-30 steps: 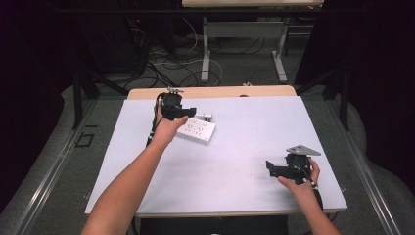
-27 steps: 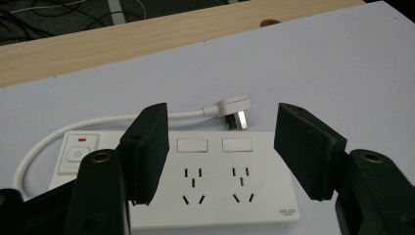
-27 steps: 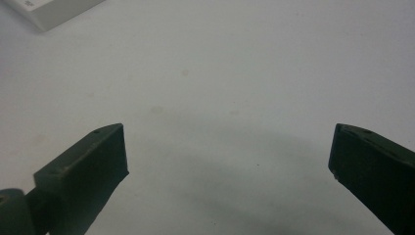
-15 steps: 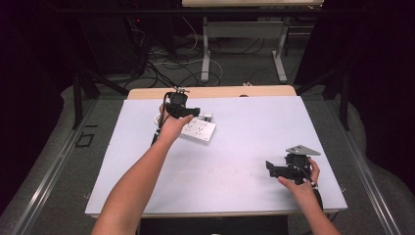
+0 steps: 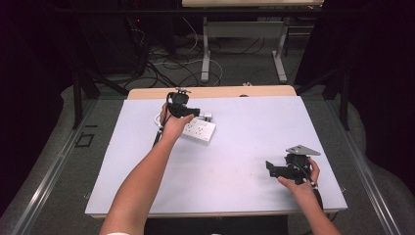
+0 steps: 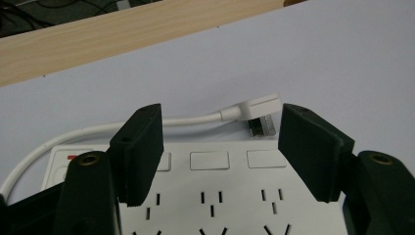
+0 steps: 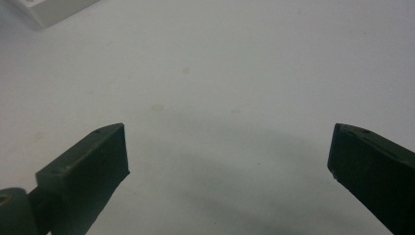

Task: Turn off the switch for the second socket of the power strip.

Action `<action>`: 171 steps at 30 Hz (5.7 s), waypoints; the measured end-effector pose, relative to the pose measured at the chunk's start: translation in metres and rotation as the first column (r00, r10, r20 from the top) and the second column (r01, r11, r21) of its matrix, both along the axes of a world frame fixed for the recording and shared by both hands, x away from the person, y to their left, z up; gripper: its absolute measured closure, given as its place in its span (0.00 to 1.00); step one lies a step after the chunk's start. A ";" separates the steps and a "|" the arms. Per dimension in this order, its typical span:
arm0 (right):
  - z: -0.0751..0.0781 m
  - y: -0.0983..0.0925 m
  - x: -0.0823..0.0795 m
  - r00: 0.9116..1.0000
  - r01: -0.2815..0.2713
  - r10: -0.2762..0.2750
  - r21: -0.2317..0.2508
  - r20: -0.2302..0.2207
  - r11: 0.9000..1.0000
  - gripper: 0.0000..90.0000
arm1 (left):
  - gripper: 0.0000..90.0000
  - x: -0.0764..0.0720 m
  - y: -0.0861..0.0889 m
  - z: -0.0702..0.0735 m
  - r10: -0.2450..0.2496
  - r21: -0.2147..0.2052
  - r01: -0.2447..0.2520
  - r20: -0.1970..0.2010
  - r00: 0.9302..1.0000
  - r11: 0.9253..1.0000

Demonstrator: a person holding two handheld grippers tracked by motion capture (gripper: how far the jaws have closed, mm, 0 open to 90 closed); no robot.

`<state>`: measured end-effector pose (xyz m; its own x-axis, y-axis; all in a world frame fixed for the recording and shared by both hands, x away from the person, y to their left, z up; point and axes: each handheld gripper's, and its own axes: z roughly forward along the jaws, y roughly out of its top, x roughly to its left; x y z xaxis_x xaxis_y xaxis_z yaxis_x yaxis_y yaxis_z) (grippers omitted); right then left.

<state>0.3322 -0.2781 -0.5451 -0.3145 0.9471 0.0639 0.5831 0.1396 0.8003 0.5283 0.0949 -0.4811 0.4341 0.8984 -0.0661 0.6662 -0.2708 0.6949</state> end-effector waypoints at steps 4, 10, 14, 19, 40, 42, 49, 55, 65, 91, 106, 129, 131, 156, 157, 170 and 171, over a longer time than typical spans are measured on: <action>0.000 0.000 0.000 1.000 -0.001 0.001 -0.001 0.000 1.000 0.01 | 0.41 0.004 0.001 -0.003 0.017 -0.019 -0.017 0.001 1.000 1.000; 0.000 0.000 0.000 1.000 0.002 -0.002 0.002 -0.004 1.000 0.01 | 0.43 0.010 0.002 -0.009 0.029 -0.067 -0.030 -0.016 0.999 0.997; -0.001 0.000 0.001 1.000 0.001 -0.001 0.004 -0.005 1.000 0.01 | 0.48 0.013 0.001 -0.013 0.033 -0.081 -0.036 -0.037 0.999 0.996; -0.002 0.000 0.001 1.000 -0.002 0.002 0.006 -0.008 1.000 0.01 | 0.56 0.015 -0.001 -0.018 0.039 -0.095 -0.046 -0.065 0.997 0.994; -0.005 -0.002 0.002 1.000 0.003 -0.002 0.019 -0.028 1.000 0.02 | 0.86 0.021 -0.004 -0.032 0.048 -0.054 -0.057 -0.161 0.986 0.997; -0.005 -0.002 0.003 1.000 0.002 -0.002 0.020 -0.029 1.000 0.02 | 0.88 0.021 -0.004 -0.033 0.047 -0.051 -0.057 -0.175 0.983 0.997; -0.005 -0.002 0.003 1.000 0.001 -0.001 0.022 -0.031 1.000 0.03 | 0.94 0.021 -0.006 -0.035 0.049 -0.061 -0.062 -0.197 0.979 0.996; -0.005 -0.003 0.003 0.999 0.002 -0.001 0.023 -0.033 1.000 0.03 | 0.97 0.020 -0.008 -0.036 0.051 -0.047 -0.062 -0.207 0.977 0.997; -0.006 -0.003 0.003 0.999 0.000 0.001 0.022 -0.036 1.000 0.04 | 0.98 0.019 -0.010 -0.037 0.051 -0.036 -0.059 -0.201 0.978 0.998; -0.006 -0.003 0.003 0.999 -0.004 0.005 0.021 -0.036 1.000 0.04 | 1.00 0.018 -0.016 -0.041 0.046 -0.043 -0.056 -0.205 0.978 0.997; -0.005 -0.002 0.003 0.999 -0.012 0.012 0.020 -0.036 1.000 0.04 | 0.89 0.016 -0.015 -0.035 0.023 -0.033 -0.029 -0.174 0.985 0.999; -0.005 -0.004 0.004 0.999 -0.008 0.009 0.027 -0.031 1.000 0.05 | 0.51 0.013 -0.008 -0.023 0.005 -0.053 -0.010 -0.107 0.994 0.999; -0.004 -0.004 0.004 0.999 -0.009 0.009 0.027 -0.031 1.000 0.05 | 0.50 0.012 -0.008 -0.022 0.002 -0.053 -0.007 -0.102 0.995 0.999; -0.003 -0.004 0.003 1.000 -0.012 0.013 0.033 -0.025 0.999 0.05 | 0.31 -0.006 0.005 0.004 -0.062 -0.036 0.061 -0.045 0.997 0.998; -0.003 -0.004 0.003 1.000 -0.012 0.013 0.033 -0.025 0.999 0.05 | 0.28 -0.008 0.006 0.005 -0.064 -0.044 0.062 -0.045 0.997 0.997; -0.002 -0.003 0.002 1.000 -0.009 0.010 0.033 -0.026 0.999 0.05 | 0.07 -0.026 0.024 0.014 -0.064 -0.069 0.060 -0.052 0.997 0.996; -0.002 -0.003 0.002 1.000 -0.010 0.011 0.030 -0.025 1.000 0.05 | 0.06 -0.027 0.026 0.014 -0.063 -0.075 0.059 -0.055 0.996 0.995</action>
<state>0.3342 -0.2812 -0.5472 -0.3226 0.9412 0.0999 0.6020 0.1225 0.7891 0.5014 0.1204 -0.4670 0.4816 0.8621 -0.1573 0.6892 -0.2618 0.6756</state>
